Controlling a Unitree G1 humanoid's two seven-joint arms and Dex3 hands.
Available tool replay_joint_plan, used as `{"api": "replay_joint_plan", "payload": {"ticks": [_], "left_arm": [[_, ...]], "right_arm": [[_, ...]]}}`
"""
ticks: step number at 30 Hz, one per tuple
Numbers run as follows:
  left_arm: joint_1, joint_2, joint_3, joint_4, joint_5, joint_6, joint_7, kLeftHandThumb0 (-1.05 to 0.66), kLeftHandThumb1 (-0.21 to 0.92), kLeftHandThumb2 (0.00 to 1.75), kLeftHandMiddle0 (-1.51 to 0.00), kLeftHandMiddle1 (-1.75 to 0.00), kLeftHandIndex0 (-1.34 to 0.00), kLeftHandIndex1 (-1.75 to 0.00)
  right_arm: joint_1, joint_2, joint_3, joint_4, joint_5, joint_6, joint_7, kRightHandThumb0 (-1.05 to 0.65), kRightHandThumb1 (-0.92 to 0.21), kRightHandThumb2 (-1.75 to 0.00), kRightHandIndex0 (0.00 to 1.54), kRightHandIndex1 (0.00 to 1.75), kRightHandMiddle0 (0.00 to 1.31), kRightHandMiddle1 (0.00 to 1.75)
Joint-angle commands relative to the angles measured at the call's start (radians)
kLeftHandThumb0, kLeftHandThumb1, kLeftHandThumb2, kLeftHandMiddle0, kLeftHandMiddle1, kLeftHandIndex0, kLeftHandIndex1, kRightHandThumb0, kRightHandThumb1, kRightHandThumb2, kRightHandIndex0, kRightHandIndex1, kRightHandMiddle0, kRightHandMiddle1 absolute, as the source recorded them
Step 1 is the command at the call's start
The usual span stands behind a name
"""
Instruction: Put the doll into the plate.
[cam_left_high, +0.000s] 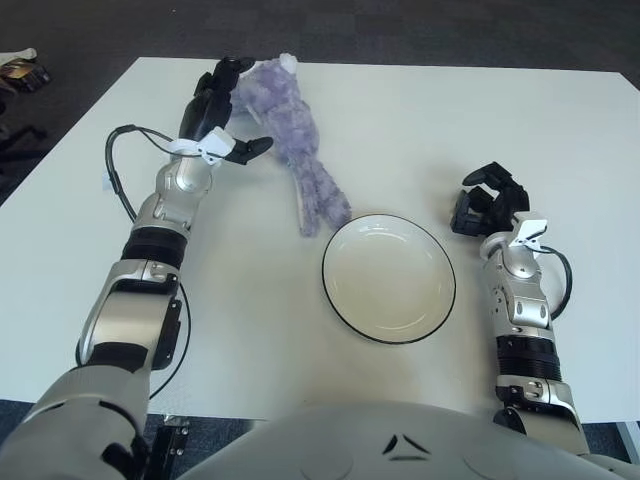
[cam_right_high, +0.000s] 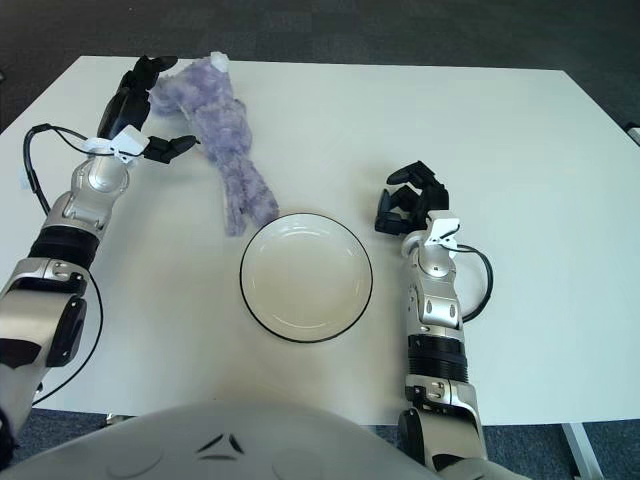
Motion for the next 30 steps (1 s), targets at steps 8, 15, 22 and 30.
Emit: {"api": "replay_joint_plan", "payload": {"ticks": [8,15,22,30], "left_arm": [[-0.081,0.045,-0.046,0.079,0.074,-0.051,0.102,-0.22,0.14,1.14,0.00,-0.67,0.00,-0.78],[-0.123,0.060,-0.090,0.114,0.148,-0.034,0.194,-0.28,0.17,1.11,0.00,-0.72,0.00,-0.85],[-0.161,0.077,-0.166,0.124,0.292,0.071,0.327,-0.38,0.22,1.04,0.00,-0.62,0.00,-0.89],[-0.220,0.095,-0.246,0.186,0.382,0.104,0.405,-0.39,0.22,1.02,0.00,-0.51,0.00,-0.90]], "right_arm": [[0.050,0.003,0.012,0.045,-0.004,0.064,0.009,-0.01,-0.05,-1.56,0.81,1.75,0.68,1.56],[0.049,0.003,0.011,0.054,0.001,0.057,0.013,-0.01,-0.06,-1.56,0.80,1.75,0.67,1.56],[0.050,0.003,0.014,0.062,-0.005,0.031,0.012,-0.01,-0.03,-1.58,0.82,1.75,0.70,1.54],[0.052,0.002,0.016,0.062,-0.005,0.035,0.009,-0.01,-0.04,-1.57,0.82,1.75,0.70,1.54]]}}
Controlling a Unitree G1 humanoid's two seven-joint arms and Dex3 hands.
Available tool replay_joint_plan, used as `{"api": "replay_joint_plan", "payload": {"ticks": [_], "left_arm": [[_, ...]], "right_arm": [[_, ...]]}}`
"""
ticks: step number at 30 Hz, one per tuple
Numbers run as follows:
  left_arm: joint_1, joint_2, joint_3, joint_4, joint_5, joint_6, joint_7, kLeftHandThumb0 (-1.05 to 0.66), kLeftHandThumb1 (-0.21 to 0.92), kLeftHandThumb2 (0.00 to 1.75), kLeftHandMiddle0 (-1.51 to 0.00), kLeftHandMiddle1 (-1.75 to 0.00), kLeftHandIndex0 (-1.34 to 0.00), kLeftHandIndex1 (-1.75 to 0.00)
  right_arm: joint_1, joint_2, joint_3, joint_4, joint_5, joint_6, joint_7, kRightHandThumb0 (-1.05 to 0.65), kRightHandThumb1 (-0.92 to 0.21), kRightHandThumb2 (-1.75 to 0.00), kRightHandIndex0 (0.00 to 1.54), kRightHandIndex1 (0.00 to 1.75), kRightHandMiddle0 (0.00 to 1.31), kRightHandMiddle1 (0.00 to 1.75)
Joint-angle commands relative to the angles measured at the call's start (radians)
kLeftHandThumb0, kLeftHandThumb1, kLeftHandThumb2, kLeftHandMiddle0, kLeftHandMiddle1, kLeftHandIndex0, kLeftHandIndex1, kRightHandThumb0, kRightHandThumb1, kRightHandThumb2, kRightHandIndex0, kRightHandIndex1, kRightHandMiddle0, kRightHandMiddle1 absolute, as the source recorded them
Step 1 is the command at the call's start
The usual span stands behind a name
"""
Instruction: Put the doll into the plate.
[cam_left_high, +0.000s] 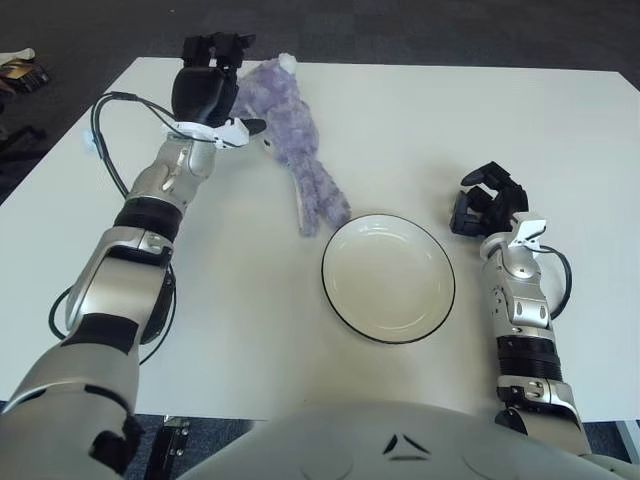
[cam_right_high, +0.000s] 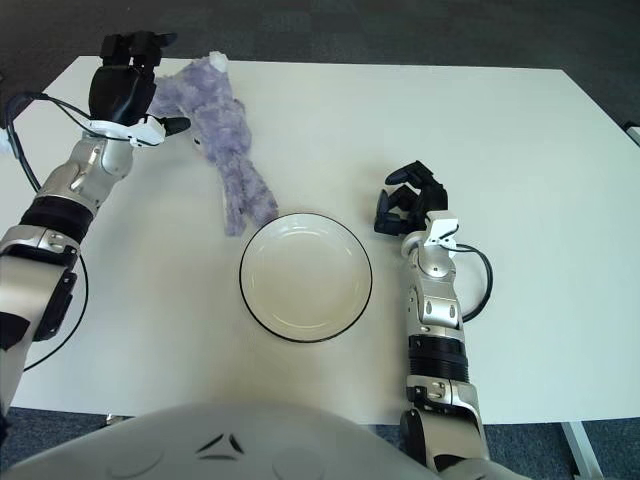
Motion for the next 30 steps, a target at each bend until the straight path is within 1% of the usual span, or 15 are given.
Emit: {"api": "replay_joint_plan", "payload": {"ticks": [1,7,10,14,19,25,30], "left_arm": [[-0.053,0.028,-0.042,0.043,0.039,-0.006,0.035,-0.38,0.22,1.02,0.00,-0.50,0.00,-0.91],[-0.123,0.044,-0.093,0.125,0.051,-0.048,-0.002,-0.33,0.18,1.06,0.00,-0.41,0.00,-0.93],[-0.143,0.050,-0.112,0.150,0.052,-0.062,-0.012,-0.32,0.17,1.06,0.00,-0.38,0.00,-0.92],[-0.192,0.068,-0.153,0.195,0.053,-0.118,-0.121,-0.35,0.18,1.06,0.00,-0.34,0.00,-0.88],[-0.234,0.075,-0.184,0.237,0.050,-0.151,-0.219,-0.41,0.19,1.02,0.00,-0.29,0.00,-0.82],[-0.276,0.062,-0.230,0.287,0.078,-0.139,-0.221,-0.48,0.21,0.97,0.00,-0.29,0.00,-0.75],[-0.293,0.053,-0.253,0.321,0.079,-0.146,-0.221,-0.54,0.24,0.92,0.00,-0.30,0.00,-0.64]], "right_arm": [[0.051,0.009,0.005,0.050,-0.002,0.059,0.005,-0.01,-0.04,-1.57,0.82,1.75,0.70,1.54],[0.050,0.010,0.002,0.051,0.004,0.063,0.005,-0.01,-0.06,-1.56,0.80,1.75,0.68,1.55],[0.050,0.011,0.001,0.052,0.006,0.062,0.006,-0.01,-0.06,-1.55,0.80,1.75,0.67,1.56],[0.048,0.010,0.000,0.059,0.010,0.054,0.010,-0.01,-0.06,-1.55,0.80,1.75,0.68,1.55],[0.050,0.008,0.003,0.058,0.008,0.053,0.011,-0.01,-0.06,-1.56,0.80,1.75,0.68,1.55],[0.051,0.004,0.004,0.059,0.007,0.050,0.018,-0.01,-0.06,-1.56,0.80,1.75,0.68,1.55],[0.049,0.004,0.001,0.063,0.009,0.050,0.021,-0.01,-0.06,-1.55,0.80,1.75,0.69,1.54]]}}
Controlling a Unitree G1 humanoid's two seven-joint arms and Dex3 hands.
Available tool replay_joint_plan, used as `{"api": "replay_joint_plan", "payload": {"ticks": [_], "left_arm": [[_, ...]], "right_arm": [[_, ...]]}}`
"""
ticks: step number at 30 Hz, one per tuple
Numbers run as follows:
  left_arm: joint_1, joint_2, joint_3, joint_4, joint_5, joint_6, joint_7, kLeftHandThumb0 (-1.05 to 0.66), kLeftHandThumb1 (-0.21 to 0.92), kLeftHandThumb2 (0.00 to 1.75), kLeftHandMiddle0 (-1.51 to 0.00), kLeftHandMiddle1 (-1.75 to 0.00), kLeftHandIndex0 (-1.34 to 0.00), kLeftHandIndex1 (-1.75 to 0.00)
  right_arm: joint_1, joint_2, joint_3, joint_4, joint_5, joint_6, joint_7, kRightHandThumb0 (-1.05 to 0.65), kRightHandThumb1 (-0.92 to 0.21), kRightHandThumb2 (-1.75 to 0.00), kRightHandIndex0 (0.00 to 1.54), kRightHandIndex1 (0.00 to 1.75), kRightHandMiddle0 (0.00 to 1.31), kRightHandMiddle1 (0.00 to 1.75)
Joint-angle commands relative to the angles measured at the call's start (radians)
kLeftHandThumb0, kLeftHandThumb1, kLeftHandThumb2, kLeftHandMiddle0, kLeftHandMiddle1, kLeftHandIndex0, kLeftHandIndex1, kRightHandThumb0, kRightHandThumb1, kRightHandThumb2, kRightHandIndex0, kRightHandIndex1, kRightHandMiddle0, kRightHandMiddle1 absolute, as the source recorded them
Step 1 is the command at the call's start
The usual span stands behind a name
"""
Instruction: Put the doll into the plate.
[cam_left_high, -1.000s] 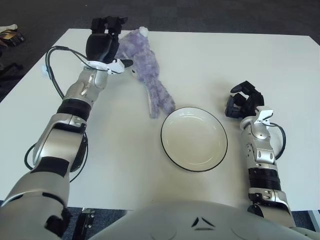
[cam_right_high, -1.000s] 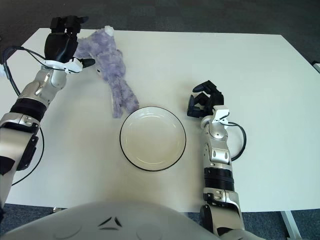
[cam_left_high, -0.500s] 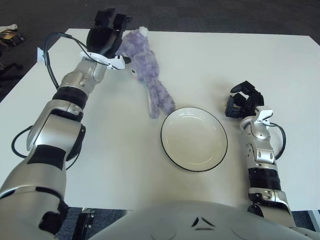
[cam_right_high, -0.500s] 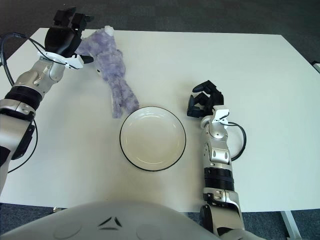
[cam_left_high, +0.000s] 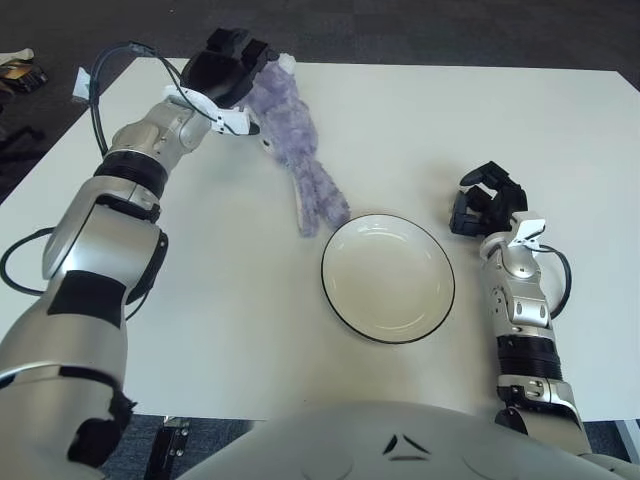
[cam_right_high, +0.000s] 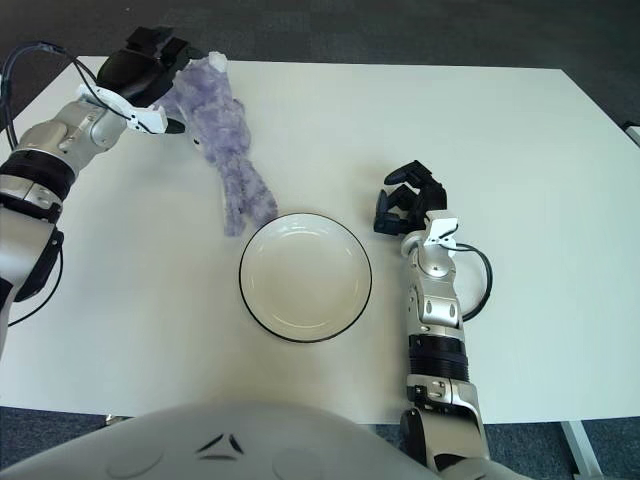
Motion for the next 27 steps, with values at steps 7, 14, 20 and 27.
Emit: {"api": "replay_joint_plan", "payload": {"ticks": [7,14,20,27], "left_arm": [[-0.057,-0.021,-0.037,0.068,0.001,-0.014,-0.026,-0.54,0.25,0.89,0.00,-0.28,0.00,-0.51],[-0.082,-0.031,-0.057,0.099,0.000,-0.015,-0.080,-0.73,0.40,0.76,0.00,-0.24,0.00,-0.33],[-0.093,-0.048,-0.040,0.115,-0.034,0.023,-0.156,-0.79,0.49,0.63,0.00,-0.11,0.00,-0.16],[-0.092,-0.071,-0.026,0.114,-0.062,0.097,-0.168,-0.73,0.38,0.74,0.00,-0.02,0.00,-0.22]], "right_arm": [[0.047,0.006,-0.003,0.061,0.008,0.054,0.015,-0.01,-0.06,-1.55,0.80,1.75,0.67,1.55],[0.048,0.001,-0.002,0.062,0.007,0.055,0.020,-0.01,-0.05,-1.56,0.81,1.75,0.69,1.54],[0.049,-0.003,-0.002,0.058,0.008,0.060,0.024,-0.01,-0.05,-1.57,0.81,1.75,0.69,1.55],[0.049,-0.003,-0.008,0.063,0.014,0.060,0.027,-0.01,-0.06,-1.56,0.81,1.75,0.68,1.55]]}}
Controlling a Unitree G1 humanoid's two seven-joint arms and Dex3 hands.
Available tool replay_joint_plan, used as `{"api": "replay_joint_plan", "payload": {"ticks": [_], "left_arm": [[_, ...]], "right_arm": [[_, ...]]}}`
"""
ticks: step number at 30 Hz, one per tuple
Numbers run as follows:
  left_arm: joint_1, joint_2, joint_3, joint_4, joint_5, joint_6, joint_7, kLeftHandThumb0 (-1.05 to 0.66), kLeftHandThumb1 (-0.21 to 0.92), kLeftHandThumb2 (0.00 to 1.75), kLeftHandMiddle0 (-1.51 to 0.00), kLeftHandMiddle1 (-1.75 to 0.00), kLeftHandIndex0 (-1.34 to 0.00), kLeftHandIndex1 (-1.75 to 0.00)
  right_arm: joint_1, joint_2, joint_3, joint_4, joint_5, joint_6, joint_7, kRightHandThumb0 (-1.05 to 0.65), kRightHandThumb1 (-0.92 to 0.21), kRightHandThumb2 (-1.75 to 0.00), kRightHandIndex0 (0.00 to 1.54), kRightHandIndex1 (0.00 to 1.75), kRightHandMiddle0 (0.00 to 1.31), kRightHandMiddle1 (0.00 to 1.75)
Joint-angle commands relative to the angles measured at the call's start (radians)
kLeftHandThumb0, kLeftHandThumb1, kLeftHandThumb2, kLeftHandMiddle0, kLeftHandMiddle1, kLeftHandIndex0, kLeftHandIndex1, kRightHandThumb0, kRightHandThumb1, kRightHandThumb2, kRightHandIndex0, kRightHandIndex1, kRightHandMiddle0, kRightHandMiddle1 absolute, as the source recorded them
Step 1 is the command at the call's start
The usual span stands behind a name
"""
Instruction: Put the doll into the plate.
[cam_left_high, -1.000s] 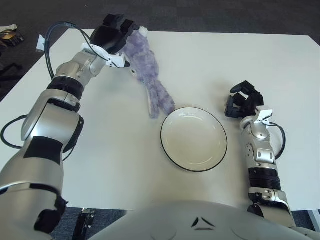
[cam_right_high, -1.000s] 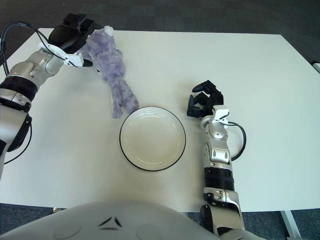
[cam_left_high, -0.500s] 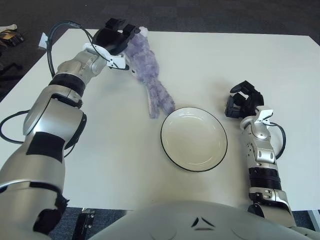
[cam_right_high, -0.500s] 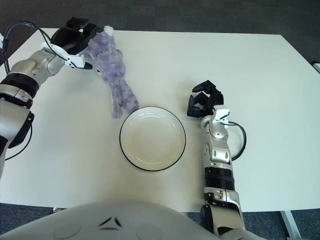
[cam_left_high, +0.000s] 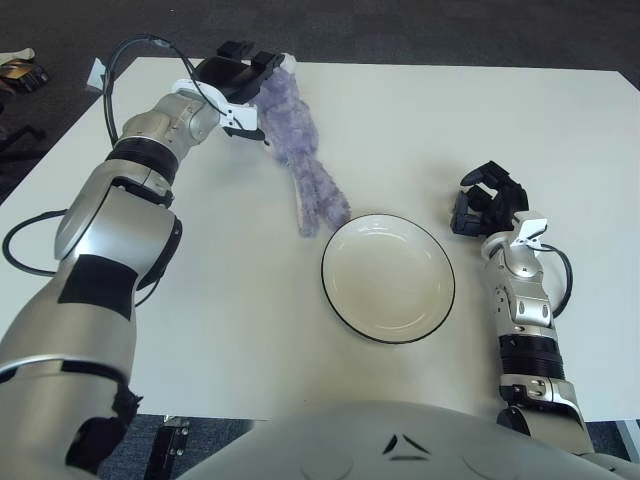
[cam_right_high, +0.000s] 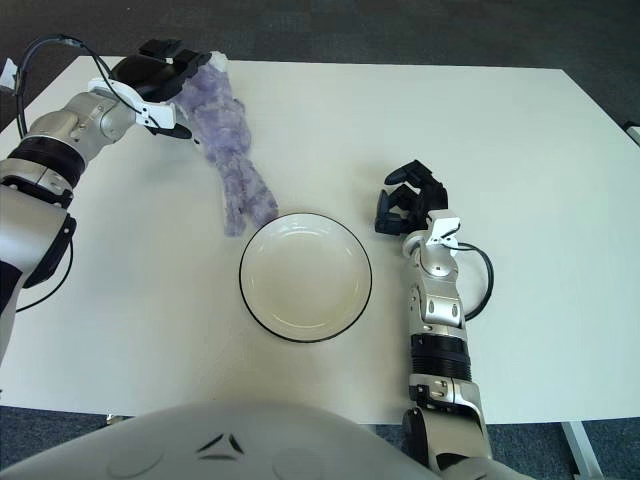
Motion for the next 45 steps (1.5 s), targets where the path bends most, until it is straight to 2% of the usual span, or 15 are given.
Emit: {"api": "replay_joint_plan", "payload": {"ticks": [1,10,19,26,35,45], "left_arm": [[-0.015,-0.013,0.012,0.008,-0.017,0.042,-0.008,-0.73,0.38,0.74,0.00,-0.01,0.00,-0.22],[-0.016,-0.030,0.001,0.007,-0.018,0.094,-0.010,-0.73,0.40,0.71,0.00,0.00,0.00,-0.21],[-0.020,-0.051,-0.019,0.018,-0.004,0.123,0.007,-0.61,0.31,0.78,0.00,0.00,0.00,-0.16],[-0.022,-0.065,-0.037,0.038,0.011,0.156,0.030,-0.61,0.24,0.84,0.00,0.00,0.00,-0.28],[-0.023,-0.066,-0.061,0.043,0.026,0.160,0.055,-0.62,0.22,0.87,0.00,0.00,0.00,-0.37],[-0.016,-0.061,-0.091,0.046,0.055,0.153,0.106,-0.45,0.21,0.95,-0.07,-0.04,0.00,-0.48]], "right_arm": [[0.049,0.008,-0.004,0.058,0.008,0.060,0.005,-0.01,-0.06,-1.56,0.80,1.75,0.68,1.55],[0.053,0.011,-0.007,0.049,0.009,0.068,0.003,-0.01,-0.06,-1.56,0.80,1.75,0.66,1.57],[0.056,0.014,-0.013,0.038,0.013,0.086,0.003,-0.01,-0.08,-1.55,0.79,1.75,0.64,1.60],[0.057,0.015,-0.014,0.032,0.018,0.089,0.007,-0.01,-0.08,-1.55,0.79,1.75,0.64,1.60],[0.058,0.012,-0.011,0.027,0.013,0.090,-0.004,-0.01,-0.07,-1.56,0.79,1.75,0.64,1.60],[0.063,0.008,-0.005,0.022,0.002,0.089,-0.014,-0.01,-0.08,-1.55,0.79,1.75,0.62,1.62]]}}
